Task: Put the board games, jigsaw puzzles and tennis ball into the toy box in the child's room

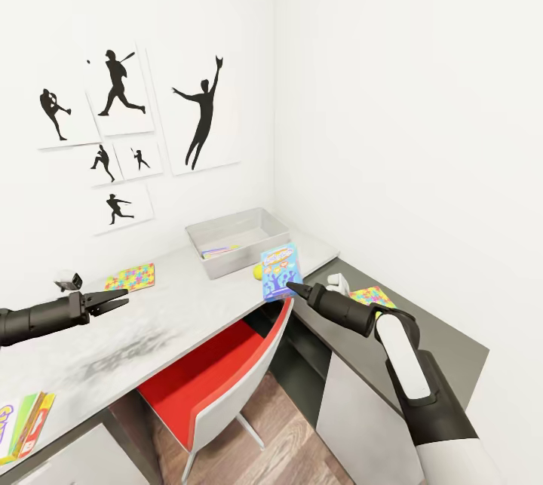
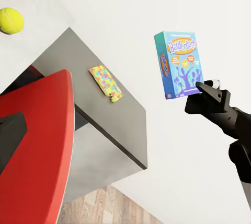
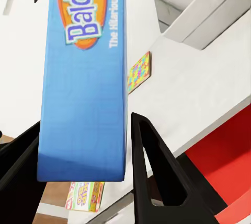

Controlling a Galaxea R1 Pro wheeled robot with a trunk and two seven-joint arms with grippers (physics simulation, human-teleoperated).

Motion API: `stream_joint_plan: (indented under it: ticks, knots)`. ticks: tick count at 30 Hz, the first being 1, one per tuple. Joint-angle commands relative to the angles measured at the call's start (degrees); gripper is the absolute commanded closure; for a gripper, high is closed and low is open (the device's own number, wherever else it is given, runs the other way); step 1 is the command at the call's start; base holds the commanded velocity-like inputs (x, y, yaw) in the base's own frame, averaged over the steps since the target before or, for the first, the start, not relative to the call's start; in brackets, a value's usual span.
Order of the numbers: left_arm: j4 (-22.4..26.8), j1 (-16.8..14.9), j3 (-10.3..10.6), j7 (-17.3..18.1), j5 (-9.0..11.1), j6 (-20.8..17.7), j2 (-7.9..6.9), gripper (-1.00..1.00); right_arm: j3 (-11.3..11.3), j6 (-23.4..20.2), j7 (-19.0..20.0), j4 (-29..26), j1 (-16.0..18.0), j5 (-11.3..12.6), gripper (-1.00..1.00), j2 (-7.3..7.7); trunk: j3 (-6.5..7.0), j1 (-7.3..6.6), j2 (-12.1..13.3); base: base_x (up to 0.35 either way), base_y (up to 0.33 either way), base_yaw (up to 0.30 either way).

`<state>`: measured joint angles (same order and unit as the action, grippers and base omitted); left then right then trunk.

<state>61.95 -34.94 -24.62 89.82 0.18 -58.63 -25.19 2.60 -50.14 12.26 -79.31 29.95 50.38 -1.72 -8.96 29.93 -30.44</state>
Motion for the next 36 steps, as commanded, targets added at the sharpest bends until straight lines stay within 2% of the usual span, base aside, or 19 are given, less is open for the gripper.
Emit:
stream_joint_plan:
  ticks: [1, 9, 21, 36]
  knots:
    - [0.0, 0.0, 0.0, 0.2, 0.0, -0.6, -0.02, -1.0, -0.1, -0.2, 0.4, 0.0, 0.0, -0.4, 1.0, -0.07, -0.11, 0.02, -0.1, 0.0, 0.0, 0.0]
    - [0.0, 0.0, 0.0, 0.2, -0.1, -0.6, -0.03, -1.0, -0.1, -0.1, 0.4, -0.1, 0.0, -0.4, 1.0, -0.18, -0.11, 0.02, -0.1, 0.083, 0.047, 0.063]
    - [0.0, 0.0, 0.0, 0.2, 0.0, -0.6, -0.03, -1.0, 0.0, -0.1, 0.4, -0.1, 0.0, -0.4, 1.0, -0.22, -0.11, 0.02, -0.1, 0.197, 0.109, 0.268]
    - [0.0, 0.0, 0.0, 0.2, -0.1, -0.6, -0.01, -1.0, 0.0, -0.1, 0.4, -0.1, 0.0, -0.4, 1.0, -0.17, -0.11, 0.02, -0.1, 0.207, -0.035, 0.266]
